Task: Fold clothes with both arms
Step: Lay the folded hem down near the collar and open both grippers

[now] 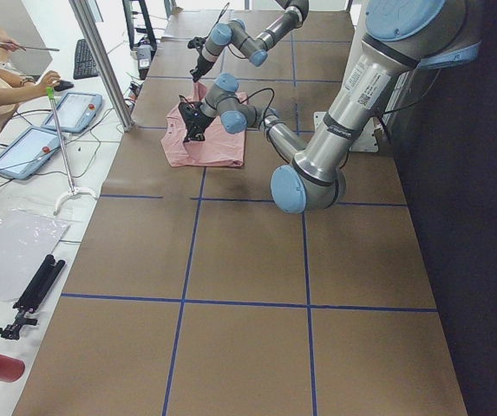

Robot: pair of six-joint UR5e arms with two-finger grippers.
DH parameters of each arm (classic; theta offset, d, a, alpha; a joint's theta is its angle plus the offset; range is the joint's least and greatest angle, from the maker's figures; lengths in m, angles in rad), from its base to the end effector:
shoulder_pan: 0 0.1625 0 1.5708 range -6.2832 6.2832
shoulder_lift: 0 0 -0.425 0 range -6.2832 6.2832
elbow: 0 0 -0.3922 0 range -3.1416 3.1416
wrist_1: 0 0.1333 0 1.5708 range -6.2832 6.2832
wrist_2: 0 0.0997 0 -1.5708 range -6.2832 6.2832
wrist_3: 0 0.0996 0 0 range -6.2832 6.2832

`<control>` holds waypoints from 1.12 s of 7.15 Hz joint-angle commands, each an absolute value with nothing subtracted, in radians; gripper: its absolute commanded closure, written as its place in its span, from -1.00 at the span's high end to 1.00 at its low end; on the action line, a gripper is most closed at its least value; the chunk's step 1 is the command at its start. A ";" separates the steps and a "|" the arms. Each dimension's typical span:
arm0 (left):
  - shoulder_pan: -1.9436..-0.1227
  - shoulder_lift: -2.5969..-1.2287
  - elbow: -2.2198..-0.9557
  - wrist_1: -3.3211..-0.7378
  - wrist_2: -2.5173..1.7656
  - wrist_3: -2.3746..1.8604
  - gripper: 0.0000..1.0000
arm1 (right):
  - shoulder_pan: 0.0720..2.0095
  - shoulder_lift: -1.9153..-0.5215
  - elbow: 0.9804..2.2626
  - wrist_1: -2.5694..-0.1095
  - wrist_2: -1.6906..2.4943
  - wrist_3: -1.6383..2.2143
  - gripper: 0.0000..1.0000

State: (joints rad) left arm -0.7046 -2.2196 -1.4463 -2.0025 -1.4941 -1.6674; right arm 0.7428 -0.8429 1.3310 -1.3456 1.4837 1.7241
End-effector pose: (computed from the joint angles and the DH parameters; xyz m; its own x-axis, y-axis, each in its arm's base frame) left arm 0.4686 -0.5834 0.2806 0.3705 -0.4412 -0.8173 0.7327 0.6797 -0.0348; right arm -0.4708 -0.6250 0.3057 0.4412 0.6116 0.6567 -0.7924 0.6090 -0.0349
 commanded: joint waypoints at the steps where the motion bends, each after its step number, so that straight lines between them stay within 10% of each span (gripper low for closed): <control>1: -0.704 -2.221 -1.410 -2.046 -1.494 -1.667 -1.00 | 0.747 -0.810 1.249 -1.316 1.486 1.721 -1.00; 4: -0.703 -2.226 -1.379 -2.091 -1.488 -1.667 -1.00 | 0.747 -0.810 1.183 -1.258 1.499 1.723 -1.00; 6: -0.704 -2.236 -1.318 -2.170 -1.442 -1.667 -0.43 | 0.747 -0.795 1.163 -1.258 1.499 1.723 -0.03; 8: -0.706 -2.226 -1.318 -2.242 -1.440 -1.677 -0.09 | 0.747 -0.793 1.155 -1.206 1.499 1.732 0.23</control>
State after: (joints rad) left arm -0.7044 -2.2324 -1.3235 -2.1831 -1.4446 -1.6728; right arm 0.7466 -0.7942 1.1590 -1.2393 1.4987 1.7254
